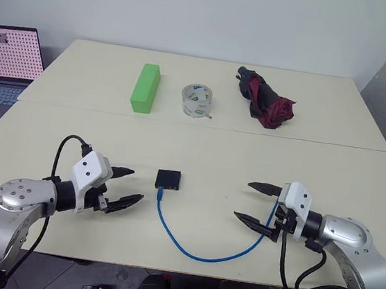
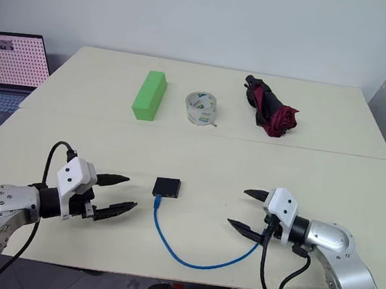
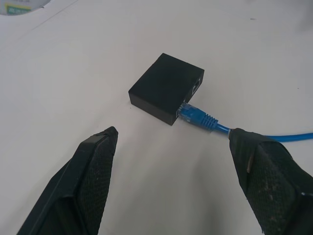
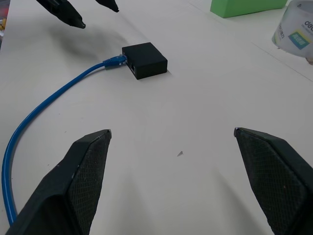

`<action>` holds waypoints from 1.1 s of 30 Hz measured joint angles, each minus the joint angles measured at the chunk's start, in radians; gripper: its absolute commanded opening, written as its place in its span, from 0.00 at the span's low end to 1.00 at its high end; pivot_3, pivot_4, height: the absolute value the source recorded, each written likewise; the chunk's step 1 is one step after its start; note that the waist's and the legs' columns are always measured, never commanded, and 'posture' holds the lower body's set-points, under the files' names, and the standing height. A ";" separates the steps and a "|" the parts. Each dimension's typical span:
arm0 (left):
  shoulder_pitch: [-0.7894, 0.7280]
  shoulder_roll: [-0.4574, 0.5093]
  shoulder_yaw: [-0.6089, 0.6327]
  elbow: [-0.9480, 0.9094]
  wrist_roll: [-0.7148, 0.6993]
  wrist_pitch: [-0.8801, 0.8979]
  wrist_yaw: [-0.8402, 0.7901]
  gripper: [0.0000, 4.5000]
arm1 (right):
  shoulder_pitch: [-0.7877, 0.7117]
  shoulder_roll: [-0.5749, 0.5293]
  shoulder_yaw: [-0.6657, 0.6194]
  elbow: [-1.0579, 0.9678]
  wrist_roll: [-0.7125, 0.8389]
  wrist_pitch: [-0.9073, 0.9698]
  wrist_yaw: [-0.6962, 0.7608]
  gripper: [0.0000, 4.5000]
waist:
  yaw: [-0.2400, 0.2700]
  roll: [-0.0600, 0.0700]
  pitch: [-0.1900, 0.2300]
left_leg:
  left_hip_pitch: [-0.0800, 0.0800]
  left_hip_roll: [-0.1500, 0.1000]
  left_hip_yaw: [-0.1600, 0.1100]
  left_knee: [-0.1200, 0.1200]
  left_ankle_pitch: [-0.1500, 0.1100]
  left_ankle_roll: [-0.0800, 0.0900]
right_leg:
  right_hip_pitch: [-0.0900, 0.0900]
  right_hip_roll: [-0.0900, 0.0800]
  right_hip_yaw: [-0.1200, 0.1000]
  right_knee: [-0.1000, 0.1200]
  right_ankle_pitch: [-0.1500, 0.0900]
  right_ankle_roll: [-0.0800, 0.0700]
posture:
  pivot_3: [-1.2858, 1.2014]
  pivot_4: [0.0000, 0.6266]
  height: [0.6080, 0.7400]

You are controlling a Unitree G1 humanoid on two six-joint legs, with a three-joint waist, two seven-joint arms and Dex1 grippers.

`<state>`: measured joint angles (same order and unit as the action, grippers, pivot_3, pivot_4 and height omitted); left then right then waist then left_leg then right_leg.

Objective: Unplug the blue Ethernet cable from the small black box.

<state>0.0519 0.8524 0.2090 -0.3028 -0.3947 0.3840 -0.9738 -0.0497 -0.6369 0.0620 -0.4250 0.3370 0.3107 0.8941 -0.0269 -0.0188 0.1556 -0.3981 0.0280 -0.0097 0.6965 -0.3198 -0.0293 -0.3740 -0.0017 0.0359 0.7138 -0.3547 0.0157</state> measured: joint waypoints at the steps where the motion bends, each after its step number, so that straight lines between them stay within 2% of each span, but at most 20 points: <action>1: -0.001 0.000 0.000 0.000 0.000 0.000 0.000 0.85 | -0.001 0.000 0.000 0.000 0.000 0.000 0.000 0.95 | 0.000 0.000 0.000 | 0.000 0.000 0.000 0.000 0.000 0.000 | 0.000 0.000 0.000 0.000 0.000 0.000 | 0.52 0.24 1.00; 19: 0.038 0.001 -0.004 -0.035 0.001 0.001 -0.002 0.85 | -0.018 -0.019 0.026 -0.002 -0.001 0.019 0.022 0.95 | 0.000 0.000 0.000 | 0.000 0.000 0.000 0.000 0.000 0.000 | 0.000 0.000 0.000 0.000 0.000 0.000 | 0.52 0.24 1.00; 27: 0.074 0.015 -0.005 -0.075 -0.001 0.017 -0.023 0.85 | -0.029 -0.050 0.095 -0.033 -0.004 0.034 0.057 0.95 | 0.000 0.000 0.000 | 0.000 0.000 -0.001 0.000 0.000 0.000 | 0.000 0.000 0.000 0.000 0.000 0.000 | 0.52 0.24 1.00; 33: 0.136 0.045 0.023 -0.133 -0.043 0.042 -0.070 0.85 | -0.105 -0.037 0.185 -0.045 -0.022 0.076 0.061 0.95 | -0.002 0.000 0.000 | 0.000 0.000 -0.002 0.000 0.000 0.000 | 0.000 0.000 -0.001 0.000 0.000 0.000 | 0.52 0.24 1.00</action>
<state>0.1881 0.8972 0.2320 -0.4362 -0.4378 0.4262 -1.0436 -0.1551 -0.6741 0.2466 -0.4696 0.3149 0.3865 0.9549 -0.0286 -0.0185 0.1558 -0.3981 0.0283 -0.0116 0.6964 -0.3199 -0.0293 -0.3738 -0.0015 0.0344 0.7134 -0.3547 0.0156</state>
